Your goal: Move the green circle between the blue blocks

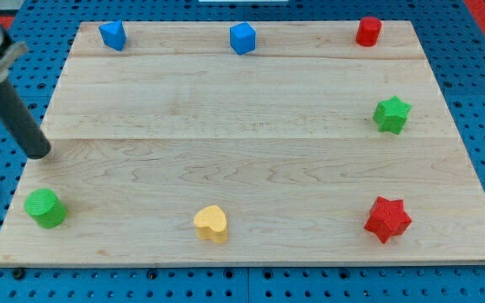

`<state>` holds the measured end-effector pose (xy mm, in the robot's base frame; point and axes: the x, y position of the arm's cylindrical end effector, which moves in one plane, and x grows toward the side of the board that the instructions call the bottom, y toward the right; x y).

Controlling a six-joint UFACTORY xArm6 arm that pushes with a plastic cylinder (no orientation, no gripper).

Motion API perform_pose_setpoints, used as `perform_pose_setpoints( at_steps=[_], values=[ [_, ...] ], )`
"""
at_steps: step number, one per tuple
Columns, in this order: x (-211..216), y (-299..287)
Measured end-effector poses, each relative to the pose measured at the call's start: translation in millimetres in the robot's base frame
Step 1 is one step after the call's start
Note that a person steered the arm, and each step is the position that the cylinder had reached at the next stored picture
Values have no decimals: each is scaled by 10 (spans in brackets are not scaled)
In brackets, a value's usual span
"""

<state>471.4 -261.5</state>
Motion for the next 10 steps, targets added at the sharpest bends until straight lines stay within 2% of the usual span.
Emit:
perform_pose_setpoints(
  at_steps=[1, 2, 3, 4, 5, 7, 8, 10],
  values=[
    [747, -387],
    [885, -170],
    [710, 858],
    [1068, 780],
    [1247, 991],
    [396, 1651],
    [727, 2007],
    [524, 3105]
  ],
)
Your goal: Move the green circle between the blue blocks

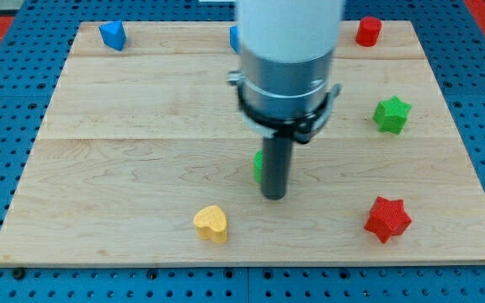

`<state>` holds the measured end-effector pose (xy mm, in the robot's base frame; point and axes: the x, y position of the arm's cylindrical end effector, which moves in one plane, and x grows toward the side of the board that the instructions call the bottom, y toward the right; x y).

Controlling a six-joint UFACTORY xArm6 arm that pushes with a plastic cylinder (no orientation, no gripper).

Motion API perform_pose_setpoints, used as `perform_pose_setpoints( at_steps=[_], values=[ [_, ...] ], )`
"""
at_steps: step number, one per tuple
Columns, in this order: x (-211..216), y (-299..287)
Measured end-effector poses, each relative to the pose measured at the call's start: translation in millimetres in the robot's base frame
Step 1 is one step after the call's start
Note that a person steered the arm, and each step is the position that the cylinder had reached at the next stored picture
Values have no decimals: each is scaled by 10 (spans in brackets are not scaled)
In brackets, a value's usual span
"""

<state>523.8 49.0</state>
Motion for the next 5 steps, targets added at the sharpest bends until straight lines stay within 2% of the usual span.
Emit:
perform_pose_setpoints(
  at_steps=[1, 2, 3, 5],
  values=[
    [-643, -384],
    [-1255, -1013],
    [-1071, -665],
    [-1828, -785]
  ],
)
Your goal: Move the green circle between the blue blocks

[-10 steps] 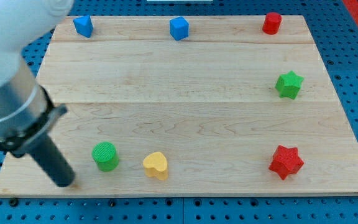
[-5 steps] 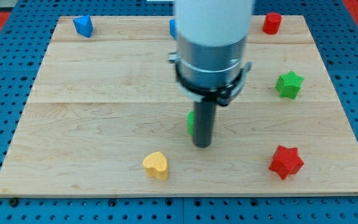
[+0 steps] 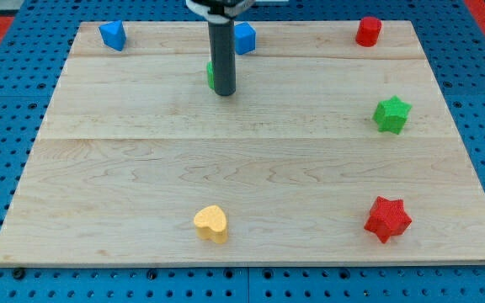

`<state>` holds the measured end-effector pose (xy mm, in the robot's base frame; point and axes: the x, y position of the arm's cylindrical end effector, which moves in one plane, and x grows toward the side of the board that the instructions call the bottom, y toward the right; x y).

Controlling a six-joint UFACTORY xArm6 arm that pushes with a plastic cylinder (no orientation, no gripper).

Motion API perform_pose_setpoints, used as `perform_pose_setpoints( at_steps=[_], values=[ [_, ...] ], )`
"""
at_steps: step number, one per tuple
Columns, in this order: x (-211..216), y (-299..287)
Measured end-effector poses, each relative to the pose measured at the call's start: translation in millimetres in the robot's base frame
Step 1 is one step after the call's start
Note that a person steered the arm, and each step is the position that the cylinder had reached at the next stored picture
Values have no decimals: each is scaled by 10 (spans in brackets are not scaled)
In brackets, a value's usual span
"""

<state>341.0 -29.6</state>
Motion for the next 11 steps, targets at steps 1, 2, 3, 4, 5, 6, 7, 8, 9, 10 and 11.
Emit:
perform_pose_setpoints(
  at_steps=[1, 2, 3, 4, 5, 6, 7, 8, 9, 10, 11],
  values=[
    [-297, -11],
    [-567, -535],
    [-679, -795],
    [-540, -547],
    [-594, -193],
    [-831, -227],
    [-811, -394],
    [-461, -425],
    [-562, -836],
    [-776, -825],
    [-841, -568]
  ],
)
